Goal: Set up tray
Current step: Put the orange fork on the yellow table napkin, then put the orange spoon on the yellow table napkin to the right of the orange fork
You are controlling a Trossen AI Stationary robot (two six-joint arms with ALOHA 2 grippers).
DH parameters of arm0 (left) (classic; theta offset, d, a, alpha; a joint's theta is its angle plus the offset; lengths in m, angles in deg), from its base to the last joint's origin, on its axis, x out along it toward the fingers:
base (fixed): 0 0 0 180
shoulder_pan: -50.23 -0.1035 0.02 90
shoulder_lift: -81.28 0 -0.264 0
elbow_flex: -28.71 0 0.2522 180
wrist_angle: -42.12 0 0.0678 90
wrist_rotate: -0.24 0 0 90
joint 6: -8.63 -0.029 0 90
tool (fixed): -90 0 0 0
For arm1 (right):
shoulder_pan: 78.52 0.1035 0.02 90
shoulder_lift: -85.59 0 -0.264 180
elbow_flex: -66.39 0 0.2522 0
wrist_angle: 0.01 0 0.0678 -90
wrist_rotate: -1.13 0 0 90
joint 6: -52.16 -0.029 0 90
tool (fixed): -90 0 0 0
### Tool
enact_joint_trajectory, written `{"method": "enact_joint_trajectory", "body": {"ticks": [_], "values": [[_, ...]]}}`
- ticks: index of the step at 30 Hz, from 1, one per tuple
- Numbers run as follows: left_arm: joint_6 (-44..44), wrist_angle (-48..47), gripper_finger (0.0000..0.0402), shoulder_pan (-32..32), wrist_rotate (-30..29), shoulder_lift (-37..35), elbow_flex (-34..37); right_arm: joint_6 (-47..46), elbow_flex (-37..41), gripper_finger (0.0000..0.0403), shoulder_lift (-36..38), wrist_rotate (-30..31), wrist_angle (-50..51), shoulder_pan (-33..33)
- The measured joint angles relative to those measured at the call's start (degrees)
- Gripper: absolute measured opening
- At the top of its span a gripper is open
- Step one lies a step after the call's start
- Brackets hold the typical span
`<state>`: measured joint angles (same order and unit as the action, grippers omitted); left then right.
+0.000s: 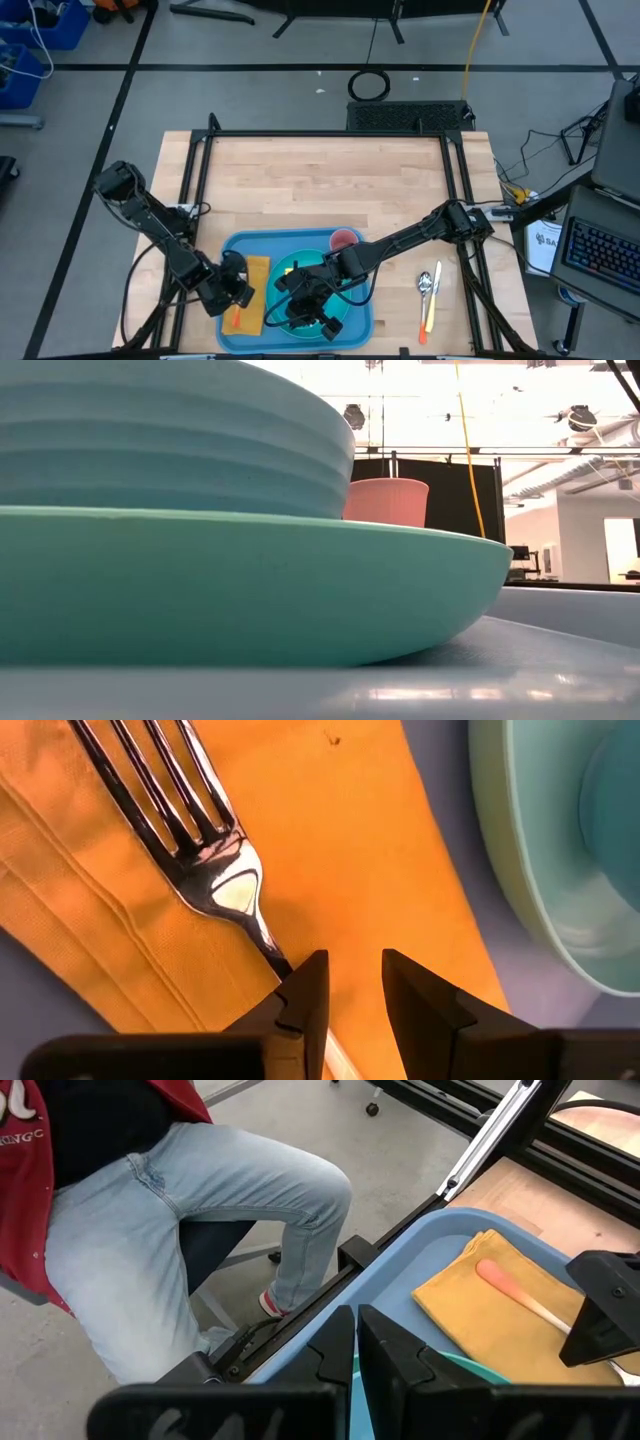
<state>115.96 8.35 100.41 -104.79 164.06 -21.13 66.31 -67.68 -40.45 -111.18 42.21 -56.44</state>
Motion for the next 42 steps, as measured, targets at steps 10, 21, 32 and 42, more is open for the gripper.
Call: {"method": "enact_joint_trajectory", "body": {"ticks": [10, 21, 32, 42], "values": [[3.8, -2.35, 0.0099, 1.86, -2.04, 0.0, -0.02, 0.0, 0.0, 0.0008, 0.0, -0.02, -0.01, 0.0], [0.98, 1.22, 0.0099, 2.08, -6.59, 0.0, -0.02, 0.04, 0.0, 0.0008, 0.0, -0.01, -0.33, 0.0], [-4.84, 5.06, 0.0099, 5.12, -19.38, 0.0, -0.02, 0.45, 0.0, 0.0006, 0.01, 1.04, -0.9, 0.04], [-33.23, 23.97, 0.0099, 10.6, -43.42, 0.0, -0.02, -0.19, -0.01, 0.0006, 2.53, 21.0, -2.24, 2.94]]}}
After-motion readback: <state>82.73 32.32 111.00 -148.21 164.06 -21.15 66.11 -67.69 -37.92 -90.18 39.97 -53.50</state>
